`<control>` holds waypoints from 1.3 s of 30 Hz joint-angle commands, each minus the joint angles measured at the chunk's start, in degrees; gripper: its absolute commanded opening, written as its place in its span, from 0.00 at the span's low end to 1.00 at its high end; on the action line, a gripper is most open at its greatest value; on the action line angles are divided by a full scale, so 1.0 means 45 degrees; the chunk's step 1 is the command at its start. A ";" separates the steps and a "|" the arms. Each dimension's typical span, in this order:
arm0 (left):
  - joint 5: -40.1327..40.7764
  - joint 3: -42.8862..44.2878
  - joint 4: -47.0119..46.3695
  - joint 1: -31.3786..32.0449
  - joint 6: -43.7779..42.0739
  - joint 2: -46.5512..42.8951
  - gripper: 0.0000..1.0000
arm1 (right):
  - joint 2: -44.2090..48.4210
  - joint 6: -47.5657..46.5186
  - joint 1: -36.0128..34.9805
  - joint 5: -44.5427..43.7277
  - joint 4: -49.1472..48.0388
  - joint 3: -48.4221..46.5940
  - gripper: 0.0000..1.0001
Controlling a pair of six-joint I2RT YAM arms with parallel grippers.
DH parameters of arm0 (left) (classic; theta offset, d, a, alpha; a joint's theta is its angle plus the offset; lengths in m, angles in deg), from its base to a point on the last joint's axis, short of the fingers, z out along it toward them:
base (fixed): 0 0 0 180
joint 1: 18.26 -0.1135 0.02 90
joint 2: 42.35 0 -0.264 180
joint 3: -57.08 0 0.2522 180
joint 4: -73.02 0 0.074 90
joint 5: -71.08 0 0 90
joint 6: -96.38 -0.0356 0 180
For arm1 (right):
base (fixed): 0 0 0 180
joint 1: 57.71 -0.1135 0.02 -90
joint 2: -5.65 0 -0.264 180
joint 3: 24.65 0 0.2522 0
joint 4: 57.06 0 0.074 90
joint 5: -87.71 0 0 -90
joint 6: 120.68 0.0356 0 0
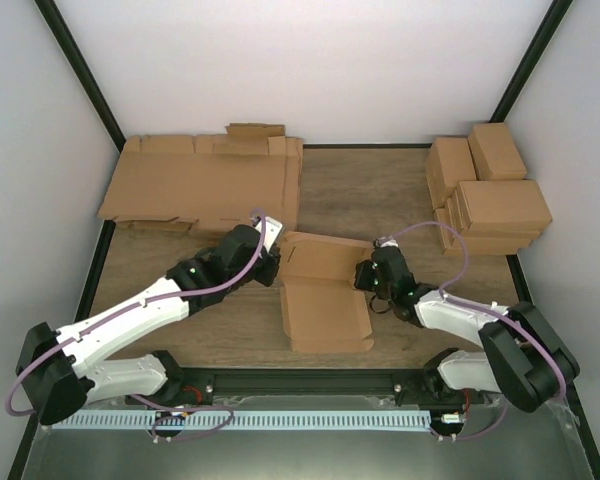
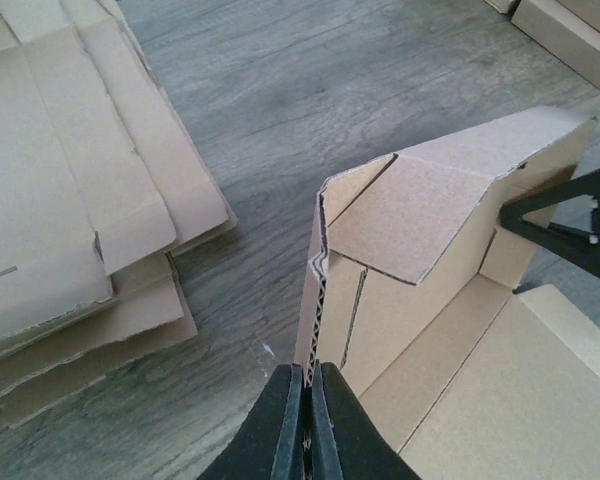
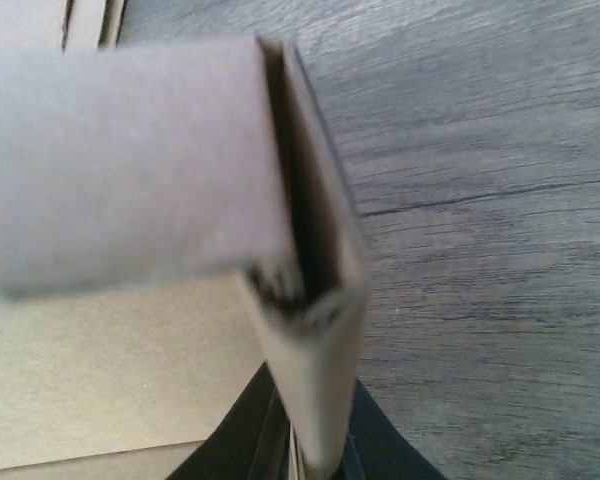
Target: Fold the paper box
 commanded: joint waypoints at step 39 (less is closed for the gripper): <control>-0.2496 0.2007 0.2560 0.0164 0.3554 -0.0886 0.95 | 0.0881 0.1507 0.0190 0.0683 -0.0631 0.0349 0.01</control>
